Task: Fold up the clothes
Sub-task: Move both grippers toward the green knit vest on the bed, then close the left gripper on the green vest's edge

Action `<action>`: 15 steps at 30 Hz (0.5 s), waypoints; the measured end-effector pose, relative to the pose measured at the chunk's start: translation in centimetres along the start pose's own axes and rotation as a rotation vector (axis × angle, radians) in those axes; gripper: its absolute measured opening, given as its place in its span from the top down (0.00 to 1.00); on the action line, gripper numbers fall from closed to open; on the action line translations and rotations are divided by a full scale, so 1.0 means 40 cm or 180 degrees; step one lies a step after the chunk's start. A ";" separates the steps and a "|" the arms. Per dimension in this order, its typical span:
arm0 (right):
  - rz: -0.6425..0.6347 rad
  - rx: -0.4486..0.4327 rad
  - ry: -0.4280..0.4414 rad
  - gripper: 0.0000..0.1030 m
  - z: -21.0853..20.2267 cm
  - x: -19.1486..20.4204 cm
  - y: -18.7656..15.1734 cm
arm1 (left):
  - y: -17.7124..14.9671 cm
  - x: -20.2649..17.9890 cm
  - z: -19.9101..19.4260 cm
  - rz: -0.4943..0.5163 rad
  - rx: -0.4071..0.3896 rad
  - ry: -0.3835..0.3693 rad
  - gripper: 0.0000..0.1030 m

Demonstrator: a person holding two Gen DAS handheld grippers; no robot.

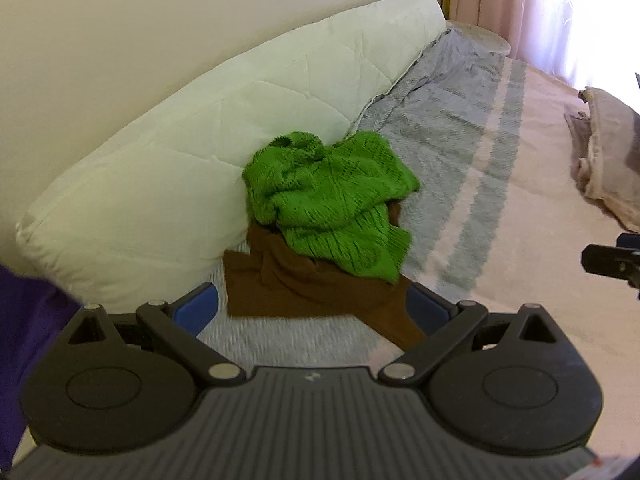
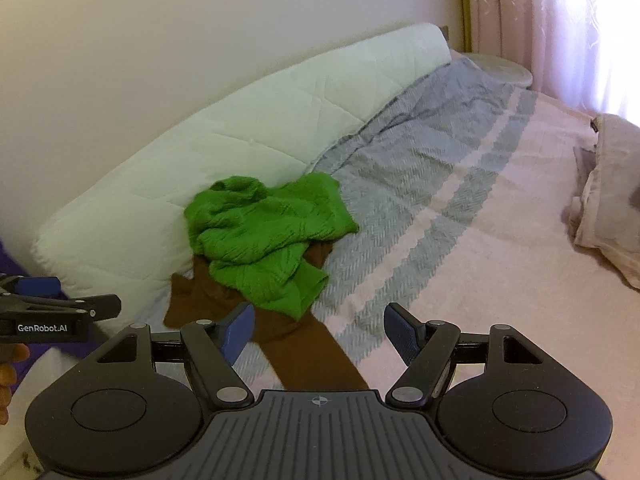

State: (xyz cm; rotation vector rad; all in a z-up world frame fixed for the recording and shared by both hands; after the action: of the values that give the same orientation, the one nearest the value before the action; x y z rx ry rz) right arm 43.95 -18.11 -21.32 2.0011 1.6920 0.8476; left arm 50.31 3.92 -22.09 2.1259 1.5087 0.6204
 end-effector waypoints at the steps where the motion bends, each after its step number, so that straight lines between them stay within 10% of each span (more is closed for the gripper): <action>1: 0.0027 0.0025 -0.0035 0.33 0.036 -0.001 0.009 | 0.011 0.012 0.032 0.0031 0.0013 -0.0012 0.04; 15: 0.0310 0.0222 -0.0384 0.33 0.378 -0.092 0.099 | 0.183 0.095 0.513 0.0247 0.0129 -0.0273 0.08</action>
State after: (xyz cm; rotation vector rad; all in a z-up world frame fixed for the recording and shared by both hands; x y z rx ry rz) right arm 56.57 -21.12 -30.76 2.1506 1.5890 0.6929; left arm 69.16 3.21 -33.61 2.2212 1.4101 0.5222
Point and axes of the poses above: each gripper's, at about its wrist camera, not at the fingertips, and z roughly the way its jaws point, x to its left, y to its top, the point moved 9 cm from there along z, roughly the way its jaws point, and after that the axes turned 2 degrees about -z, right-handed, at the moved point
